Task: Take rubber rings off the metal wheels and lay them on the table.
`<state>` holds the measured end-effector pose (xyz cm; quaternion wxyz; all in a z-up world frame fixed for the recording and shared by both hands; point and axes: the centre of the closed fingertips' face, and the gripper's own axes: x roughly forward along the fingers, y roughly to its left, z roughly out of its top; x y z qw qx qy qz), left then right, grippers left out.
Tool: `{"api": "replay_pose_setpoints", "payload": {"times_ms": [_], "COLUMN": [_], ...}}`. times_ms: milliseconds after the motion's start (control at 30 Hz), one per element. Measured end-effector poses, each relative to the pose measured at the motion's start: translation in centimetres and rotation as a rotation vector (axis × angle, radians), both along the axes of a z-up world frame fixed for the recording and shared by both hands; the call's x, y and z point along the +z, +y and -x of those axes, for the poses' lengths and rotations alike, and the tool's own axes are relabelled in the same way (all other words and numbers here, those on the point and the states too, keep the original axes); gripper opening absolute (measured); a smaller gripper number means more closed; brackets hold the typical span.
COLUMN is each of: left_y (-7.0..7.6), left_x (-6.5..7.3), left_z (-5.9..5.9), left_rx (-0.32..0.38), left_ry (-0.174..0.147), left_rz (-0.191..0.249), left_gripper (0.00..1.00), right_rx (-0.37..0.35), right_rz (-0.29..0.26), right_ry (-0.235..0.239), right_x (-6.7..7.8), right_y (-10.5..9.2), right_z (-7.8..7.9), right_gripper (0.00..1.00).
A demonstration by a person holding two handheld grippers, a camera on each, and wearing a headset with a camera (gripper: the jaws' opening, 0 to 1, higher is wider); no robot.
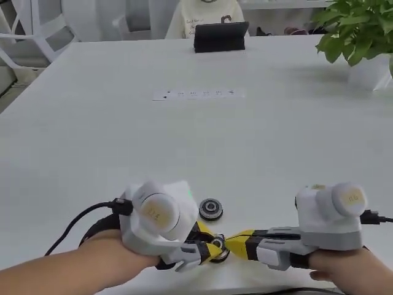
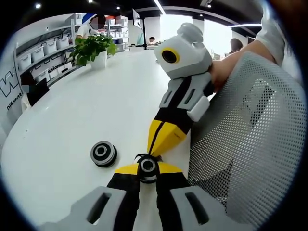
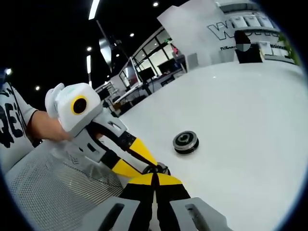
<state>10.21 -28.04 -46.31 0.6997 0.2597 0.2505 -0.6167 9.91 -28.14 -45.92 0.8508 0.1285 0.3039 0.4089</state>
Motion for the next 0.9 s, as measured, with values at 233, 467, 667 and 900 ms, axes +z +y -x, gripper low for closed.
{"api": "replay_pose_setpoints", "payload": {"times_ms": [233, 467, 667, 900], "left_y": [-0.1, -0.2, -0.2, -0.2], "left_x": [0.0, -0.1, 0.0, 0.0], "left_z": [0.0, 0.0, 0.0, -0.1], "left_rx": [-0.003, -0.003, -0.006, 0.0], "left_ry": [0.002, 0.004, 0.002, 0.016], "left_rz": [0.003, 0.004, 0.012, 0.031], "left_gripper": [0.06, 0.07, 0.07, 0.07], "right_rx": [0.021, 0.049, 0.039, 0.02], "right_rz": [-0.017, -0.039, -0.024, -0.009], "right_ry": [-0.012, -0.033, -0.045, -0.045], "right_x": [0.3, 1.0, 0.8, 0.2], "right_y": [0.5, 1.1, 0.5, -0.4], "right_z": [0.1, 0.1, 0.1, 0.1], "right_gripper": [0.0, 0.0, 0.0, 0.0]}}
